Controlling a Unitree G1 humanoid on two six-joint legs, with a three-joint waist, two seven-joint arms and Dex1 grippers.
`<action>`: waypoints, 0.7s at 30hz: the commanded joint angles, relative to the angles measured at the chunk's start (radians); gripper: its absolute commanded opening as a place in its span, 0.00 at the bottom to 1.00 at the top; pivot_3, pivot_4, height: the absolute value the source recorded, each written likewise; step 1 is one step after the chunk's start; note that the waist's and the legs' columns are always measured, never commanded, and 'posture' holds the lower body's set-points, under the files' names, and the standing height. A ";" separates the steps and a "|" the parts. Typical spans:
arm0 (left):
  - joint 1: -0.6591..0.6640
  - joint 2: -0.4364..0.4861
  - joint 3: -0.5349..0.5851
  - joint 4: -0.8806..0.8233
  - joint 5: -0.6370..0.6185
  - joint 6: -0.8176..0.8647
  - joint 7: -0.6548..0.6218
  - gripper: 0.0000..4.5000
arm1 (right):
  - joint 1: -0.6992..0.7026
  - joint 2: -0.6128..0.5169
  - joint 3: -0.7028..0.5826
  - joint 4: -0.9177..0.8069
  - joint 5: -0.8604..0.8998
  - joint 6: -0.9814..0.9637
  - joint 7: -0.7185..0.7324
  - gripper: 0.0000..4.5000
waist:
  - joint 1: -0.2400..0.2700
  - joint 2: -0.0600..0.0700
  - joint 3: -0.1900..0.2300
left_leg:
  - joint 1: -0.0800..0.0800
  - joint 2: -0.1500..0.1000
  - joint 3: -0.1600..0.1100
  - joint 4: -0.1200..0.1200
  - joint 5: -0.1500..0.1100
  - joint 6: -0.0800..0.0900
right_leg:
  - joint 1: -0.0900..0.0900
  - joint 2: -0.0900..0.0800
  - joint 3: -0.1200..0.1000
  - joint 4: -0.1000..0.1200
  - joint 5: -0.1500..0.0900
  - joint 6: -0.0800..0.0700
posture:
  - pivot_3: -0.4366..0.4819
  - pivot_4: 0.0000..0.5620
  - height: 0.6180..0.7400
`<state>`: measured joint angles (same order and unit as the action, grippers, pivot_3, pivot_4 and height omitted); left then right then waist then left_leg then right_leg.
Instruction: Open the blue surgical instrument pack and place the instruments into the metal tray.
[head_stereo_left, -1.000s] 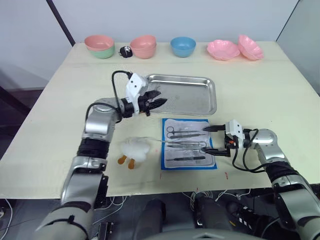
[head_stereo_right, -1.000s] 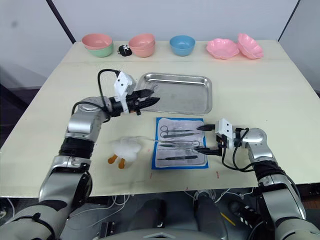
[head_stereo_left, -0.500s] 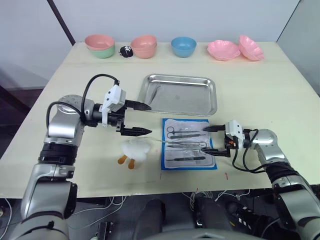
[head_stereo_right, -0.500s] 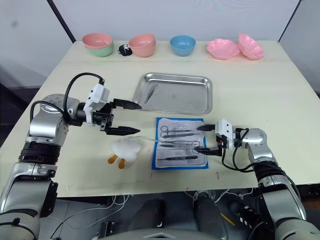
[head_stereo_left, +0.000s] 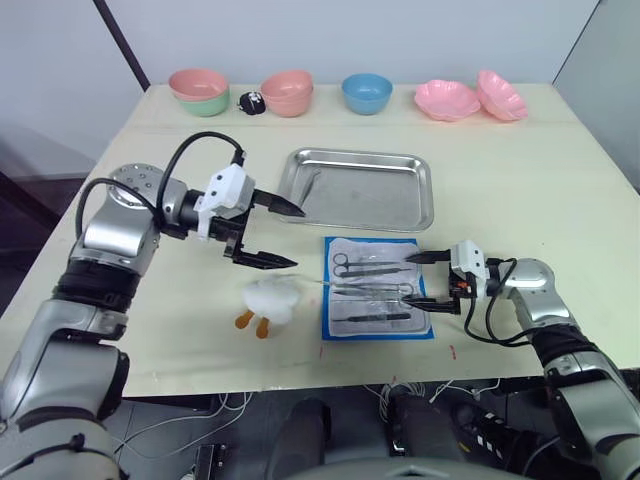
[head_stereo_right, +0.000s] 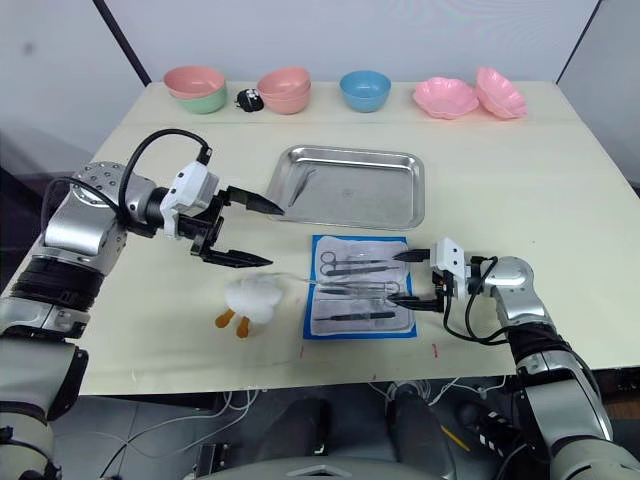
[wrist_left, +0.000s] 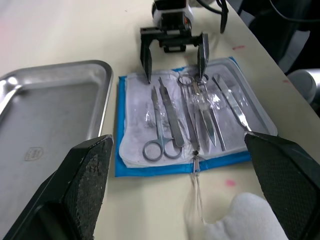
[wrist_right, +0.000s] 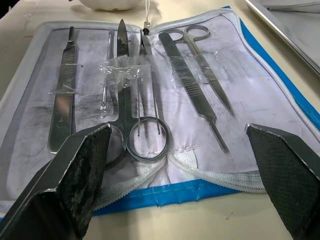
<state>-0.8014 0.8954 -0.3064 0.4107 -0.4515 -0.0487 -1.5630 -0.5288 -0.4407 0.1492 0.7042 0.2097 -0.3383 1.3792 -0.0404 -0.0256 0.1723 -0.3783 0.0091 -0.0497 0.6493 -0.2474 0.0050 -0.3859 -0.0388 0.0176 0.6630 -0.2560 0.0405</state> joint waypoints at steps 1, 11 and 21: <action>-0.038 -0.061 0.015 0.056 0.085 -0.076 -0.038 0.99 | 0.052 -0.002 0.056 0.051 -0.086 0.019 -0.019 1.00 | 0.002 0.000 0.000 | 0.000 0.000 0.001 0.000 0.000 0.000 | 0.000 0.000 -0.001 0.000 0.000 0.000 | 0.48 0.27 1.00; -0.095 -0.251 0.021 0.211 0.225 -0.106 0.048 0.60 | 0.045 -0.006 0.054 0.050 -0.087 0.022 -0.022 1.00 | 0.001 0.000 0.000 | 0.000 0.001 0.002 0.001 0.000 0.000 | 0.000 0.002 0.000 0.000 0.000 0.000 | 0.48 0.27 1.00; -0.130 -0.397 0.003 0.385 0.359 -0.206 0.071 0.49 | 0.043 -0.005 0.055 0.051 -0.087 0.024 -0.023 1.00 | -0.001 0.000 0.000 | -0.001 0.001 0.003 0.001 0.000 0.000 | 0.000 0.002 0.000 0.000 0.000 0.000 | 0.48 0.27 1.00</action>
<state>-0.9039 0.5025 -0.3168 0.7805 -0.1090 -0.2277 -1.4989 -0.5292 -0.4396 0.1499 0.6984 0.2093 -0.3314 1.3737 -0.0411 -0.0258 0.1721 -0.3790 0.0097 -0.0468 0.6504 -0.2474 0.0051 -0.3859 -0.0371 0.0172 0.6633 -0.2557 0.0405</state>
